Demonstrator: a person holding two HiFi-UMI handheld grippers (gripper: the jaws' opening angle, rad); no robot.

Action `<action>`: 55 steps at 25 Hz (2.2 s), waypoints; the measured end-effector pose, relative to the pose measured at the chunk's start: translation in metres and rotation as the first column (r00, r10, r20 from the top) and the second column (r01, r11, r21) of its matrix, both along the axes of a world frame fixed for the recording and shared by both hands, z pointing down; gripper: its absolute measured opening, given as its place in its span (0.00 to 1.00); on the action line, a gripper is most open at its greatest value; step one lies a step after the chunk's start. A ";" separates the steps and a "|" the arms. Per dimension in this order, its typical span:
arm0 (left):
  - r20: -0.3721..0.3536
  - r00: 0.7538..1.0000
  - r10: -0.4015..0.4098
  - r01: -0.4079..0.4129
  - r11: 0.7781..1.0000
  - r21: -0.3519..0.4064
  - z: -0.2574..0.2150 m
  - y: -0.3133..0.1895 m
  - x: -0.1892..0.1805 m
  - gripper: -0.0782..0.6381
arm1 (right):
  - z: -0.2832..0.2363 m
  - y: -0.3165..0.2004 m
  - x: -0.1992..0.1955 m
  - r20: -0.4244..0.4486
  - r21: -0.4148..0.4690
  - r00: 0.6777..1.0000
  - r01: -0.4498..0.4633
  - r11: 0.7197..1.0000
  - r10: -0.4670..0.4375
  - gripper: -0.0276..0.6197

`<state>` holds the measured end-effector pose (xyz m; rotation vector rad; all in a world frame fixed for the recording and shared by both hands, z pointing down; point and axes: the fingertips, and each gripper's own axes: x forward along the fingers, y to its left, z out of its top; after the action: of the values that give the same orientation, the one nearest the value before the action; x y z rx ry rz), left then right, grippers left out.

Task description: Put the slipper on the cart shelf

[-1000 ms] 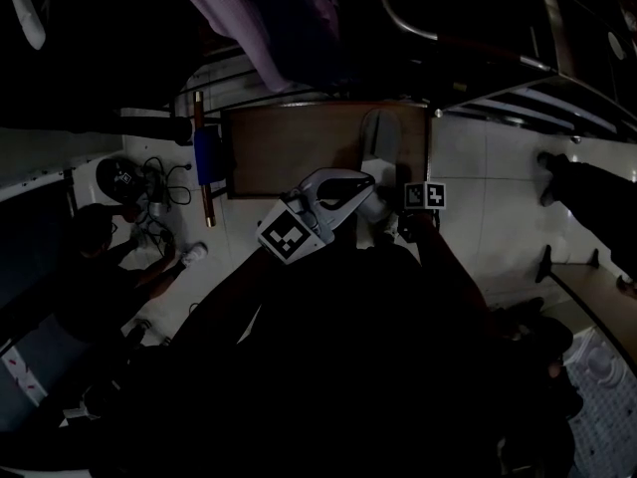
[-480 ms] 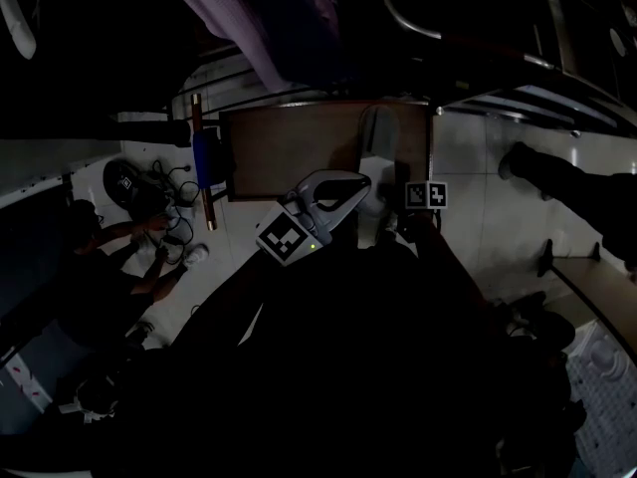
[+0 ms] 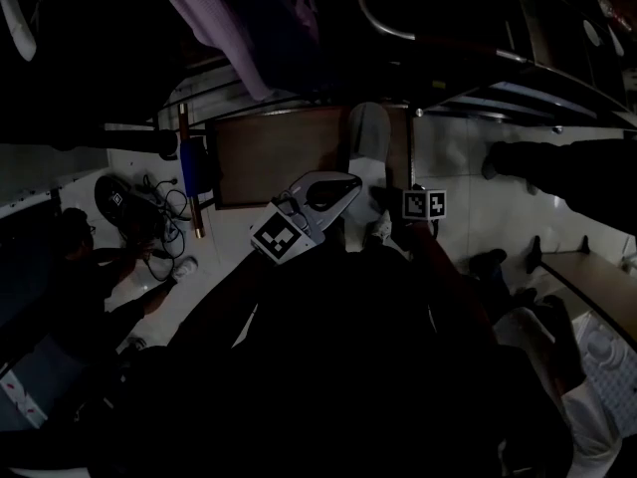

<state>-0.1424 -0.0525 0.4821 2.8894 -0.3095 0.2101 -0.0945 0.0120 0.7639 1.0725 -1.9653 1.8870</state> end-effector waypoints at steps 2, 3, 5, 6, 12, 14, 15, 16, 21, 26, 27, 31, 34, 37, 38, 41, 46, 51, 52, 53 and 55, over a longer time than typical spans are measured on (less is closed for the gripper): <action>-0.003 1.000 0.002 -0.002 1.000 0.003 -0.001 0.003 0.003 0.11 | -0.008 0.002 0.006 -0.010 0.020 1.000 -0.002 1.000 0.002 0.14; -0.005 1.000 0.003 -0.003 1.000 0.007 -0.001 0.005 0.005 0.11 | -0.014 0.002 0.008 -0.010 0.034 1.000 -0.004 0.999 0.004 0.14; -0.010 1.000 0.004 -0.003 1.000 0.017 -0.003 0.008 0.009 0.11 | -0.029 0.003 0.010 -0.004 0.069 1.000 -0.004 0.998 0.004 0.14; -0.010 1.000 0.003 -0.003 1.000 0.019 -0.004 0.010 0.010 0.11 | -0.037 0.003 0.010 0.001 0.088 1.000 -0.001 0.996 0.001 0.14; -0.014 1.000 -0.015 0.016 1.000 0.017 -0.012 0.025 0.020 0.11 | -0.092 0.007 0.012 0.045 0.206 0.999 0.005 0.979 -0.014 0.14; -0.018 1.000 -0.018 0.019 0.999 0.036 -0.017 0.030 0.024 0.11 | -0.111 0.004 0.017 0.042 0.255 0.999 0.005 0.967 -0.016 0.14; -0.020 1.000 -0.019 0.020 0.999 0.043 -0.020 0.033 0.026 0.11 | -0.121 0.004 0.020 0.033 0.284 0.999 0.008 0.959 -0.018 0.14; -0.022 1.000 -0.021 0.022 0.999 0.048 -0.023 0.036 0.028 0.11 | -0.132 0.003 0.024 0.018 0.317 1.000 0.013 0.948 -0.020 0.14; -0.019 0.999 -0.030 0.032 0.995 0.092 -0.037 0.044 0.041 0.11 | -0.196 -0.005 0.053 -0.084 0.490 0.996 0.032 0.871 0.010 0.14; -0.026 0.999 -0.042 0.045 0.993 0.106 -0.055 0.046 0.060 0.11 | -0.258 -0.012 0.090 -0.152 0.646 0.983 0.021 0.763 0.102 0.14; -0.034 0.999 -0.042 0.045 0.993 0.107 -0.060 0.046 0.066 0.11 | -0.269 -0.014 0.098 -0.157 0.671 0.980 0.015 0.741 0.123 0.14; -0.056 0.998 -0.028 0.036 0.989 0.147 -0.077 0.045 0.087 0.11 | -0.307 -0.016 0.127 -0.198 0.759 0.958 0.014 0.651 0.209 0.14; -0.064 0.998 -0.021 0.030 0.990 0.138 -0.092 0.046 0.101 0.11 | -0.330 -0.014 0.143 -0.270 0.814 0.925 0.073 0.576 0.266 0.14; -0.073 0.997 -0.012 0.023 0.989 0.147 -0.101 0.045 0.110 0.11 | -0.357 -0.016 0.149 -0.290 0.849 0.904 0.092 0.521 0.313 0.14; -0.076 0.997 -0.008 0.020 0.988 0.153 -0.102 0.045 0.113 0.11 | -0.366 -0.017 0.150 -0.291 0.857 0.899 0.094 0.507 0.326 0.14; -0.077 0.997 -0.004 0.016 0.988 0.152 -0.108 0.047 0.120 0.11 | -0.385 -0.016 0.155 -0.299 0.887 0.882 0.116 0.447 0.365 0.14; -0.086 0.996 -0.011 0.022 0.992 0.126 -0.116 0.045 0.127 0.11 | -0.409 -0.012 0.157 -0.317 0.913 0.855 0.160 0.374 0.410 0.14; -0.053 0.999 -0.010 0.019 0.985 0.172 -0.115 0.045 0.129 0.11 | -0.409 -0.008 0.159 -0.305 0.921 0.852 0.150 0.359 0.426 0.14; -0.047 0.999 -0.013 0.022 0.984 0.179 -0.115 0.044 0.129 0.11 | -0.408 -0.007 0.159 -0.303 0.921 0.852 0.147 0.361 0.426 0.14; -0.052 0.998 -0.017 0.026 0.983 0.182 -0.115 0.043 0.128 0.11 | -0.408 -0.007 0.160 -0.302 0.921 0.853 0.145 0.362 0.426 0.14; -0.081 0.996 -0.024 0.037 0.985 0.169 -0.119 0.042 0.127 0.11 | -0.406 -0.005 0.160 -0.302 0.918 0.854 0.141 0.370 0.424 0.14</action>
<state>-0.0156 -0.0107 0.3635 3.0497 -0.3742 0.0661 0.0654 0.0066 0.3577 1.7942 -2.5862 0.1629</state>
